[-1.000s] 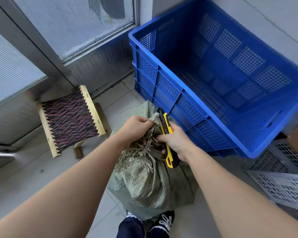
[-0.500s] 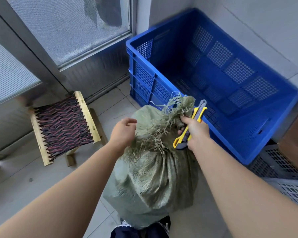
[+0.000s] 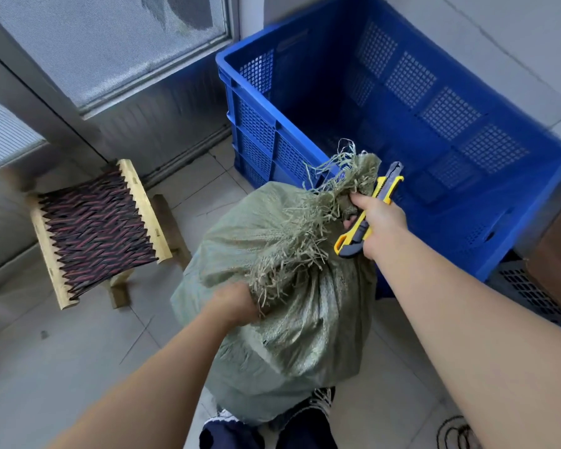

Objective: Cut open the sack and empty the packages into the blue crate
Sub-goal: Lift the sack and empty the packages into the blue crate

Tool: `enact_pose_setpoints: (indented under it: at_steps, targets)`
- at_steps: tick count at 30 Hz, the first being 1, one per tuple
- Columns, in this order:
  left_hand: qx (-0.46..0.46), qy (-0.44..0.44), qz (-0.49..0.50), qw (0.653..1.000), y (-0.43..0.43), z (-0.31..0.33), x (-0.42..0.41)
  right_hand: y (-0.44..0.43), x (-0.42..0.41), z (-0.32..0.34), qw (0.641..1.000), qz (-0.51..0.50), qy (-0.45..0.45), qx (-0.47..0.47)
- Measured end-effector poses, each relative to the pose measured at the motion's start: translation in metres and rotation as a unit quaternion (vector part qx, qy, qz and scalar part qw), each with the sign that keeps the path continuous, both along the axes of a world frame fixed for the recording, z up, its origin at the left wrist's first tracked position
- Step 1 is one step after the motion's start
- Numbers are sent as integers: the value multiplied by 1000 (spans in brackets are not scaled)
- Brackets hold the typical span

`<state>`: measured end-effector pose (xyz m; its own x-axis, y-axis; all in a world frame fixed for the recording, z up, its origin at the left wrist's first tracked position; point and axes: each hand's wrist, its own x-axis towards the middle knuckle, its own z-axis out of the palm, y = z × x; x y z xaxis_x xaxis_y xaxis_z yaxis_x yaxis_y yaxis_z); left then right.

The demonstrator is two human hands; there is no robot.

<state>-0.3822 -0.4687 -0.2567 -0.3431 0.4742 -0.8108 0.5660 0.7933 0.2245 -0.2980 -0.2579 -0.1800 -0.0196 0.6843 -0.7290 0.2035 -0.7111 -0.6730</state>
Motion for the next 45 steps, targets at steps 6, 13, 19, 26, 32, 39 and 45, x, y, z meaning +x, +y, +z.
enact_pose_setpoints:
  at_steps: [6, 13, 19, 26, 32, 39, 45]
  targets:
    - [19, -17, 174, 984, 19, -19, 10, 25, 11, -13, 1000, 11, 3, -14]
    - [113, 32, 354, 928, 32, -22, 20, 45, 27, -22, 999, 35, -10, -24]
    - [148, 50, 464, 872, 29, -21, 13, 54, 39, -22, 997, 58, -34, -32]
    - [135, 64, 520, 841, 23, -14, 21, 66, 47, -13, 995, 74, -34, -52]
    - [150, 102, 504, 844, 25, 12, 11, 69, 50, 2, 995, 73, -19, -66]
    - [170, 150, 519, 824, 22, 45, 4, 61, 41, 26, 995, 82, 3, -62]
    - [189, 190, 489, 830, 18, 80, 0, 57, 32, 53, 996, 79, 23, -44]
